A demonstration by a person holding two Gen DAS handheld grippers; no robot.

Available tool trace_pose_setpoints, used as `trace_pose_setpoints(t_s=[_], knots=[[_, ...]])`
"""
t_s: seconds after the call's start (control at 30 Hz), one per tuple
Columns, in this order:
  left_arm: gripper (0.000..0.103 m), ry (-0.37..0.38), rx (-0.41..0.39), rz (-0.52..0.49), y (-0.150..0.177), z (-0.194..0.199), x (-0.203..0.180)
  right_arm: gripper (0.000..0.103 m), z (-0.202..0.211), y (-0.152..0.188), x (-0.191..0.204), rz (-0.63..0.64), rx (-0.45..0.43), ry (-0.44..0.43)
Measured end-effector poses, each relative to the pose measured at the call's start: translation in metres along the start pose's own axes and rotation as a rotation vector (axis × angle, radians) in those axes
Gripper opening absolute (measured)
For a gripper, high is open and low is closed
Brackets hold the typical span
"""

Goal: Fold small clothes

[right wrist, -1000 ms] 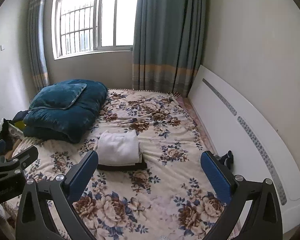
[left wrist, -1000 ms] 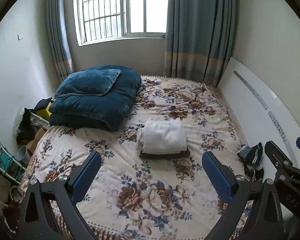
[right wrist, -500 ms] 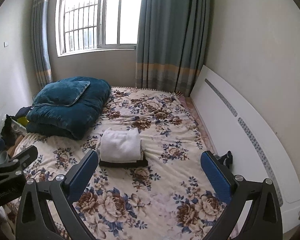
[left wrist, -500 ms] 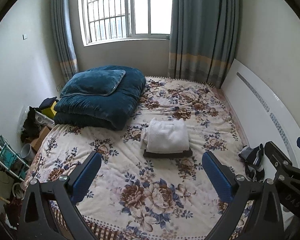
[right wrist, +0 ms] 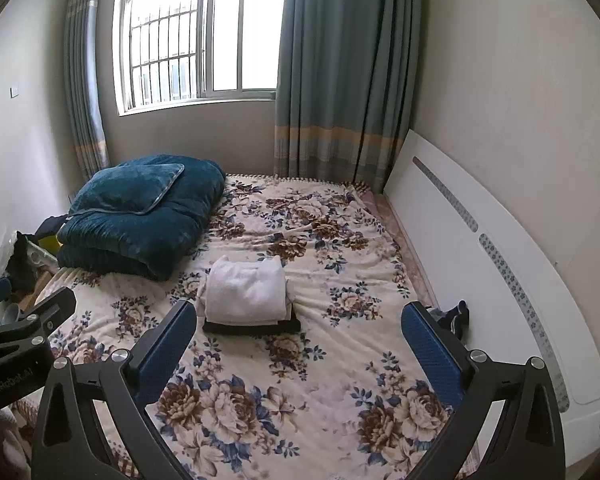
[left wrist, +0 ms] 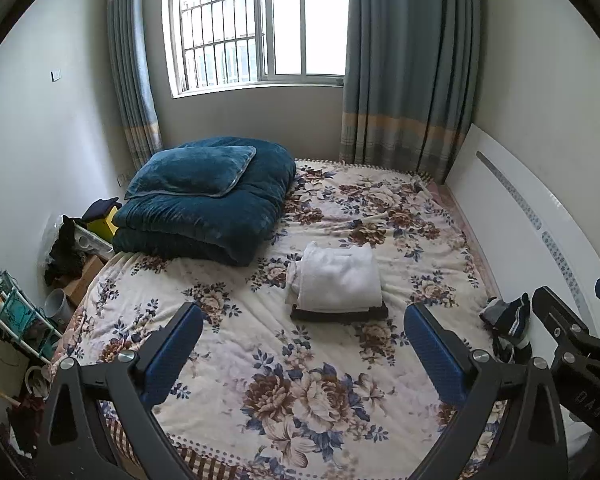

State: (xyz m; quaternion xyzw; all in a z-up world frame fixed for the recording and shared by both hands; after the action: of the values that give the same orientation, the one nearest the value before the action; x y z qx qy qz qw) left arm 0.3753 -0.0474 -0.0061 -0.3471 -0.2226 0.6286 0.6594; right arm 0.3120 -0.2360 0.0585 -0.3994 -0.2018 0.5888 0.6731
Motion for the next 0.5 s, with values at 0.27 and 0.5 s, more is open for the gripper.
trace_pose_setpoints(t_s=[0.27,0.5], knots=[[0.103,-0.003,0.001,-0.002,-0.0002,-0.0010,-0.0018,0.103,-0.0021,0.0010,-0.0025,0.001,0.004,-0.002],[0.103,-0.003,-0.004,-0.004,-0.0018,-0.0010,-0.0033,0.103,-0.0024,0.0006,-0.0010,0.003,0.006,-0.009]])
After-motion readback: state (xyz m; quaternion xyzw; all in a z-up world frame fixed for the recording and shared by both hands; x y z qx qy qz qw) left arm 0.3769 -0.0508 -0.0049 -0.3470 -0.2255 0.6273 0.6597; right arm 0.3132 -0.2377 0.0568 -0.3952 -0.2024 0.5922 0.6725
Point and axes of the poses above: each gripper's, at about its wrist camera, not at the fingertips, and z roughly against the way its jaws point, x to its left, y to its underside, the point moved 1 cm from there along -z, roughly the way its jaws point, and after that the axes turned 12 degrees about y, right-handed, at the moved point
